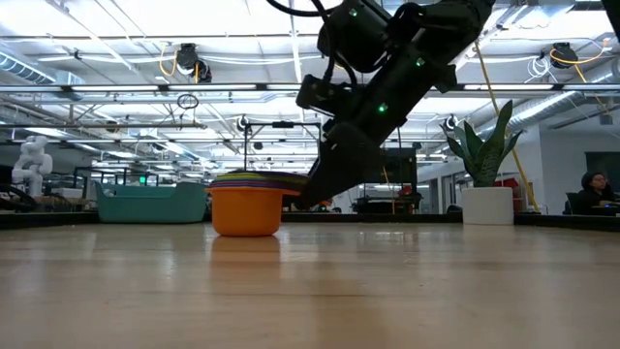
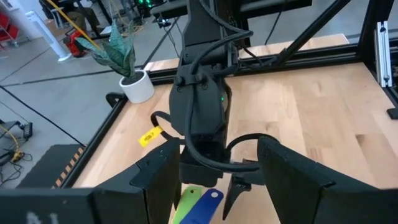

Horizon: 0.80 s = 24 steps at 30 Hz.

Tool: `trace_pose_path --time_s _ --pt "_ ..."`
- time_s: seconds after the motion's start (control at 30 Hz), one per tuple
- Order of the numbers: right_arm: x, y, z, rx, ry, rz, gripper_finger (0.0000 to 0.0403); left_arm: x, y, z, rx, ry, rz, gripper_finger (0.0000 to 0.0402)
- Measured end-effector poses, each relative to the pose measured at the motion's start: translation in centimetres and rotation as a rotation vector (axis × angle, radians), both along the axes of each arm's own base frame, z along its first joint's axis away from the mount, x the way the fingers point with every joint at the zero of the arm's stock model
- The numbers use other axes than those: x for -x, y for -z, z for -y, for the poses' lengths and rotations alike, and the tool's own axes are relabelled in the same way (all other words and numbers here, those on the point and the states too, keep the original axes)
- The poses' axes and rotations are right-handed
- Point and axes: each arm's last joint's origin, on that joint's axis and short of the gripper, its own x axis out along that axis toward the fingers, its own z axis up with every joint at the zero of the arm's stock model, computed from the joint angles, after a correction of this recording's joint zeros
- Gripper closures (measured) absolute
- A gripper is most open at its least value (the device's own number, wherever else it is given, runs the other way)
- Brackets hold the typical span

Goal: Nest measuring cups in basket
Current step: Stack the dark blue measuring cup on top of the green measuring cup

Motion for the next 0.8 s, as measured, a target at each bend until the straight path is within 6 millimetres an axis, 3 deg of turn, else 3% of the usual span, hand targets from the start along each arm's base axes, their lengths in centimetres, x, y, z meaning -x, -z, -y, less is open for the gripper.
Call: trace_pose_path --time_s 0.43,0.8 --pt "-0.1 0.0 2.1 -0.049 -0.046 -0.008 0.0112 0.1 0.0 0.4 0.052 0.029 0.0 0.0183" --pt "0.0 -0.7 1.6 -0.066 -0.04 0.018 0.0178 0.5 0.4 0.7 0.053 0.035 -0.034 0.0183"
